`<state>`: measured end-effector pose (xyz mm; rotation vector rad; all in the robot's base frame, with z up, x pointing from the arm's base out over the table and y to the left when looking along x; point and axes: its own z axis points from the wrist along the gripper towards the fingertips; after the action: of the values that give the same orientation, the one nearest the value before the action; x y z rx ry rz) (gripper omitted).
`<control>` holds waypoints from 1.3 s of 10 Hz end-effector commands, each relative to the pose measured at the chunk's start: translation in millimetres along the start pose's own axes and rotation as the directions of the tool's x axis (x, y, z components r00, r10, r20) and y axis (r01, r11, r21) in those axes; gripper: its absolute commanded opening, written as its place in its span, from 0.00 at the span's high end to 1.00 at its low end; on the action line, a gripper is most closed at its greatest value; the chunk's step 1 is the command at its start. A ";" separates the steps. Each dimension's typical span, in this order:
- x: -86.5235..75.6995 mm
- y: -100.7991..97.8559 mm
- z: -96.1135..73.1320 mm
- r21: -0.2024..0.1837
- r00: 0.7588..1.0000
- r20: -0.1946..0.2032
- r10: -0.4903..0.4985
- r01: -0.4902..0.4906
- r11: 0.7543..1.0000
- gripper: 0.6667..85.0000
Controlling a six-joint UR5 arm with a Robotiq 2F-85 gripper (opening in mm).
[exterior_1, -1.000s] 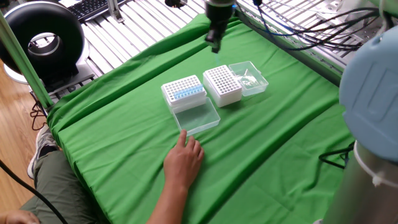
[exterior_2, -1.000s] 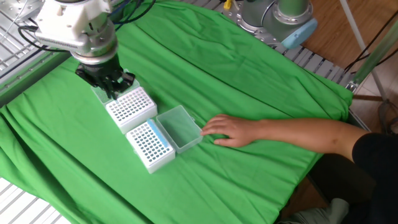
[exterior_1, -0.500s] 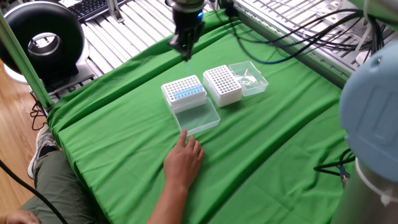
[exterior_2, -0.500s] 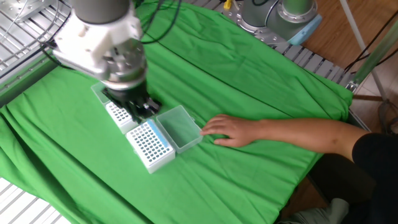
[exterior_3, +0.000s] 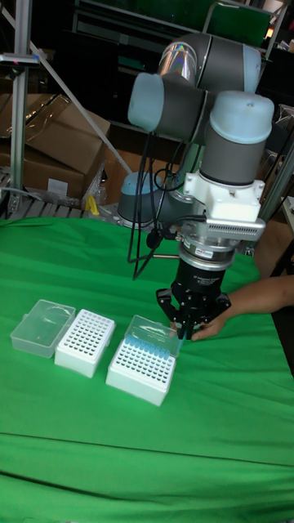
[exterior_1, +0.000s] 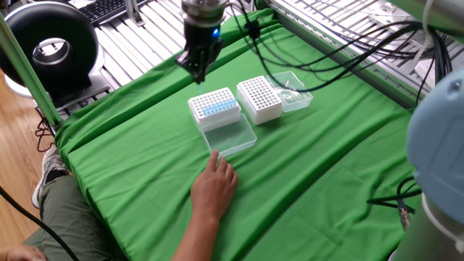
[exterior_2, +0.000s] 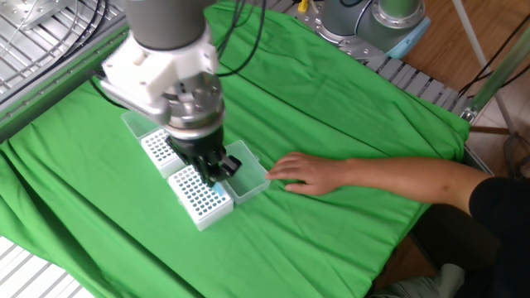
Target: Insert a medium pipette tip into the holder for medium pipette tips
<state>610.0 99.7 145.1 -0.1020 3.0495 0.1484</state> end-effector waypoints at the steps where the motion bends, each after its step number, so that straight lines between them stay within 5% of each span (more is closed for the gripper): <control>1: -4.4 6.5 7.5 0.005 1.000 0.021 0.017 -0.017 1.000 1.00; 13: 6.1 0.0 34.9 0.068 0.999 0.023 0.022 -0.024 0.997 1.00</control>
<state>607.8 101.2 113.7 -0.0648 3.0338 0.0392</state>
